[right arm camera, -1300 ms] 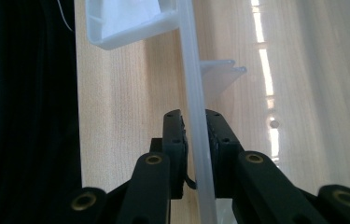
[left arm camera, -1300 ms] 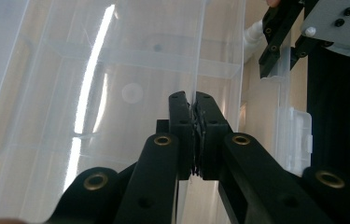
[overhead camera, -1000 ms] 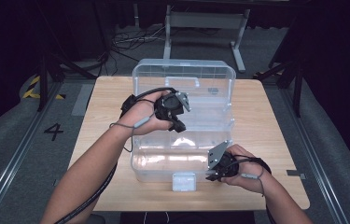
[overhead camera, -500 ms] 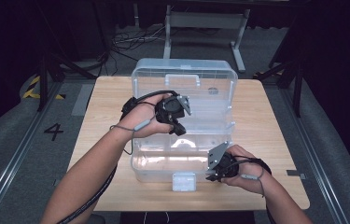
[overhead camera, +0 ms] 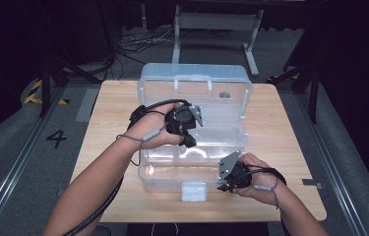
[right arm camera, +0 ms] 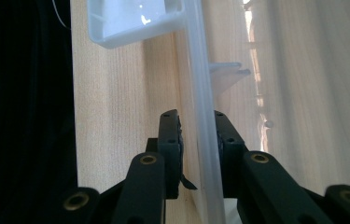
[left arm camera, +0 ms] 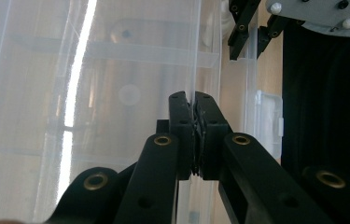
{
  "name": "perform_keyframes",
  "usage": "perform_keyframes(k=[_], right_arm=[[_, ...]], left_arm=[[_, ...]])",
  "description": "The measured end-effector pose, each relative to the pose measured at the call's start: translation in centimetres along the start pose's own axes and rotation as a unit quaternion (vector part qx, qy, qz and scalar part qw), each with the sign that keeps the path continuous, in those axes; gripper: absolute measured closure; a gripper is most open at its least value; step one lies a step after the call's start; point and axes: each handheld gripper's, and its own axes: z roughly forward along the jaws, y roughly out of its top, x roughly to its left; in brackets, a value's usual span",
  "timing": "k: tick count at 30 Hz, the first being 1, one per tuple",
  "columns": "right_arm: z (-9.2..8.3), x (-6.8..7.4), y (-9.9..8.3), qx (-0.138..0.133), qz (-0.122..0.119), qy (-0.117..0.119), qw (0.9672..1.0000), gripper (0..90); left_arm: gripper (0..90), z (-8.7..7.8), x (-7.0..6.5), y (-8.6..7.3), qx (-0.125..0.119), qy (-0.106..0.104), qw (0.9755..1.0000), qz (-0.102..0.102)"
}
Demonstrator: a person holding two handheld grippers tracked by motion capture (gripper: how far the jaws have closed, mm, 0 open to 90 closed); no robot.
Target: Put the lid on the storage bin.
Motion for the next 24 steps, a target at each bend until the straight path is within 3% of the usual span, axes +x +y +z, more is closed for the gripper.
perform_keyframes(k=[16, 24], right_arm=[[-0.17, 0.23, 0.09, 0.0, 0.0, -0.004, 1.0, 74.2], [-0.6, 0.22, 0.13, -0.02, 0.008, -0.01, 0.9997, 72.6]], left_arm=[[87.0, 0.23, -0.21, -0.02, 0.006, -0.01, 0.9999, 0.001], [87.1, 0.39, -0.44, 0.04, 0.011, -0.011, 0.9999, 0.006]])
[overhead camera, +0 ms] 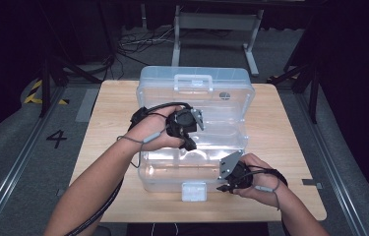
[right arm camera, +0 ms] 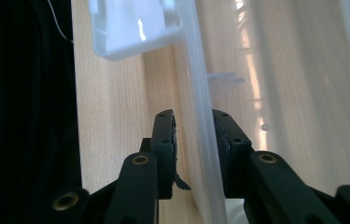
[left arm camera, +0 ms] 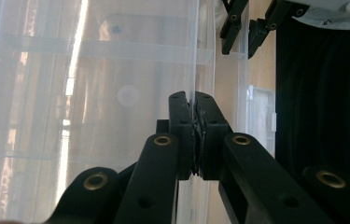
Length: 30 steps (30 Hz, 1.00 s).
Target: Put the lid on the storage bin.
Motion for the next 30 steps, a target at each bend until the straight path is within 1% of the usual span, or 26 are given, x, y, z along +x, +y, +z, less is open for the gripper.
perform_keyframes(k=[1, 3, 4, 7, 8, 9, 10, 14, 15, 16, 17, 18, 19, 20, 21, 22, 23, 24, 25, 26, 29, 30], right_arm=[[-0.2, 0.0, 0.1, -0.003, -0.001, -0.004, 1.0, 72.6], [-0.6, 0.1, 0.1, -0.012, -0.005, -0.008, 0.9999, 72.8], [-0.7, 0.2, 0.2, -0.013, -0.004, -0.006, 0.9999, 72.9], [-1.5, 0.5, 0.3, -0.023, -0.008, -0.014, 0.9996, 73.6], [-1.5, 0.5, 0.3, -0.023, -0.008, -0.014, 0.9996, 73.6], [-1.8, 0.5, 0.3, -0.029, -0.011, -0.017, 0.9994, 73.8], [-2.4, 0.7, 0.4, -0.041, -0.012, -0.025, 0.9988, 75.2], [-3.0, 0.8, 0.4, -0.051, -0.014, -0.029, 0.9982, 77.9], [-3.5, 0.9, 0.4, -0.06, -0.012, -0.036, 0.9975, 81.4], [-3.5, 0.9, 0.4, -0.06, -0.012, -0.036, 0.9975, 81.4], [-4.0, 0.9, 0.3, -0.073, -0.01, -0.037, 0.9966, 85.3], [-4.3, 0.8, 0.2, -0.088, -0.001, -0.037, 0.9955, 87.9], [-4.3, 0.8, 0.2, -0.088, -0.001, -0.037, 0.9955, 87.9], [-4.4, 0.8, 0.2, -0.097, 0.003, -0.038, 0.9946, 89.1], [-4.9, 0.7, 0.0, -0.119, 0.012, -0.038, 0.9921, 90.0], [-4.9, 0.7, 0.0, -0.119, 0.012, -0.038, 0.9921, 90.0], [-5.3, 0.6, -0.1, -0.139, 0.024, -0.035, 0.9893, 90.0], [-5.3, 0.6, -0.1, -0.139, 0.024, -0.035, 0.9893, 90.0], [-5.5, 0.6, -0.2, -0.15, 0.029, -0.035, 0.9876, 90.0], [-5.7, 0.5, -0.2, -0.156, 0.032, -0.035, 0.9866, 90.0], [-6.5, 0.4, -0.6, -0.189, 0.053, -0.043, 0.9797, 90.0], [-6.5, 0.4, -0.6, -0.189, 0.053, -0.043, 0.9797, 90.0]], left_arm=[[87.1, 0.0, 0.0, 0.0, 0.0, 0.002, 1.0, 0.0], [87.2, 0.0, -0.1, 0.0, 0.001, 0.001, 1.0, 0.002], [87.2, 0.1, -0.1, 0.0, 0.002, 0.001, 1.0, 0.002], [87.1, 0.1, -0.2, 0.0, 0.003, -0.001, 1.0, 0.006], [87.2, 0.1, -0.2, 0.0, 0.003, -0.001, 1.0, 0.006], [87.2, 0.2, -0.2, 0.0, 0.003, 0.001, 1.0, 0.005], [87.3, 0.2, -0.3, 0.0, 0.004, 0.0, 1.0, 0.004], [87.3, 0.2, -0.3, 0.0, 0.004, -0.001, 1.0, 0.005], [87.3, 0.2, -0.3, 0.0, 0.003, -0.003, 1.0, 0.005], [87.3, 0.2, -0.3, 0.0, 0.003, -0.003, 1.0, 0.005], [87.4, 0.2, -0.3, 0.0, 0.003, -0.003, 1.0, 0.004], [87.5, 0.2, -0.3, 0.0, 0.002, -0.003, 1.0, 0.004], [87.5, 0.2, -0.3, 0.0, 0.002, -0.002, 1.0, 0.004], [87.5, 0.2, -0.3, 0.0, 0.003, -0.002, 1.0, 0.005], [87.6, 0.3, -0.3, 0.0, 0.004, 0.0, 1.0, 0.005], [87.6, 0.3, -0.3, 0.0, 0.004, 0.0, 1.0, 0.005], [87.6, 0.2, -0.3, 0.0, 0.005, 0.0, 1.0, 0.005], [87.6, 0.3, -0.3, 0.0, 0.005, 0.0, 1.0, 0.005], [87.6, 0.3, -0.3, 0.0, 0.005, 0.0, 1.0, 0.005], [87.7, 0.3, -0.4, 0.0, -0.001, 0.0, 1.0, 0.002], [87.7, 0.3, -0.4, 0.0, 0.0, 0.001, 1.0, 0.002], [87.7, 0.3, -0.4, 0.0, 0.0, 0.001, 1.0, 0.002]])
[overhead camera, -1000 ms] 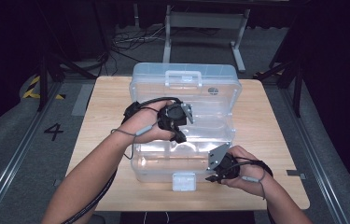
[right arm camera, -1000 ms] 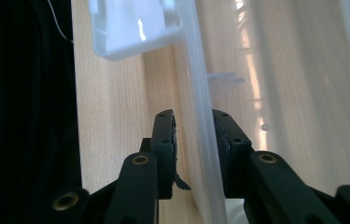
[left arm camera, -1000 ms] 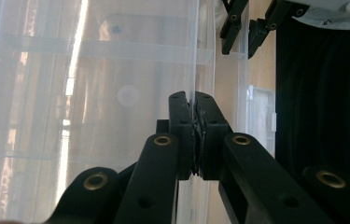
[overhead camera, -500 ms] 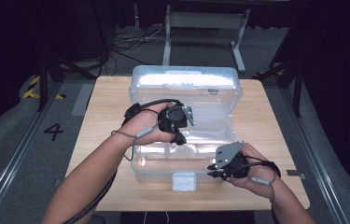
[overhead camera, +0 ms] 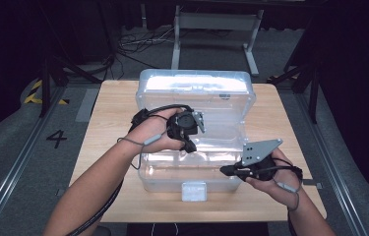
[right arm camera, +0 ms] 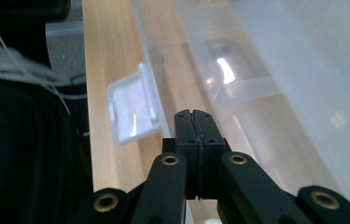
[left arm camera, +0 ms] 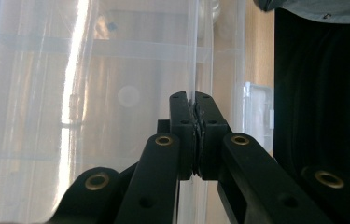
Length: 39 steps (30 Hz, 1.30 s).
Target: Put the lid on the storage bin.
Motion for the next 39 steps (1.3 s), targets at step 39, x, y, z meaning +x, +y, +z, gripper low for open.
perform_keyframes(k=[39], right_arm=[[-5.0, -4.0, -3.6, -0.229, 0.179, -0.116, 0.9499, 90.0]], left_arm=[[87.7, 0.4, -1.9, 0.0, 0.015, 0.054, 0.9984, -0.002]])
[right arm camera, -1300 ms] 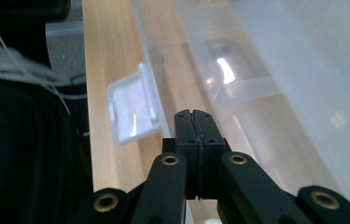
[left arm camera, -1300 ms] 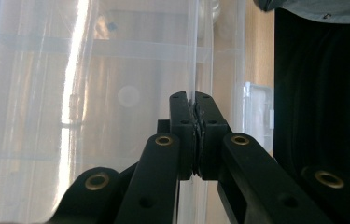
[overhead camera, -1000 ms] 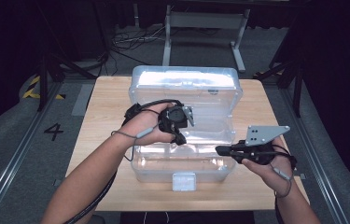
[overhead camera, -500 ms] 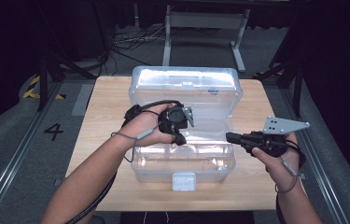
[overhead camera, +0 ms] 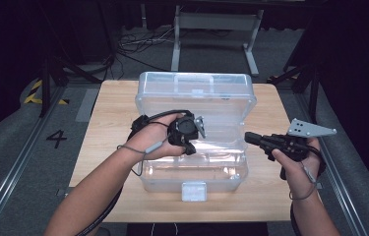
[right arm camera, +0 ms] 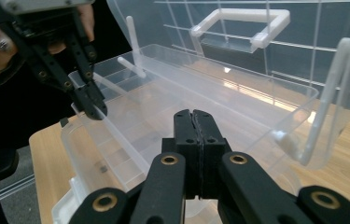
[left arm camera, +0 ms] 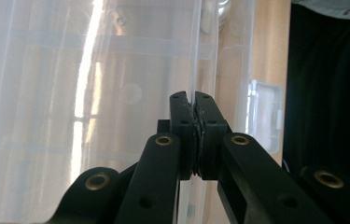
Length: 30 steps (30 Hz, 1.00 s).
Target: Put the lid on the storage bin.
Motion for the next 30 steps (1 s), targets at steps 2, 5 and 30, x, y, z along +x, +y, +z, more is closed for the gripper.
perform_keyframes(k=[2, 5, 30], right_arm=[[0.0, -0.2, -0.1, -0.003, 0.004, -0.006, 1.0, 90.0], [-0.1, -0.3, -0.1, -0.004, 0.008, -0.01, 0.9999, 90.0], [-0.1, -0.6, -0.3, 0.006, 0.025, -0.028, 0.9993, 90.0]], left_arm=[[87.6, 0.1, -0.2, 0.0, 0.003, 0.002, 1.0, -0.001], [87.5, 0.2, -0.3, 0.0, 0.003, -0.001, 1.0, -0.002], [84.9, -2.0, -2.7, -1.2, -0.029, -0.007, 0.9995, -0.007]])
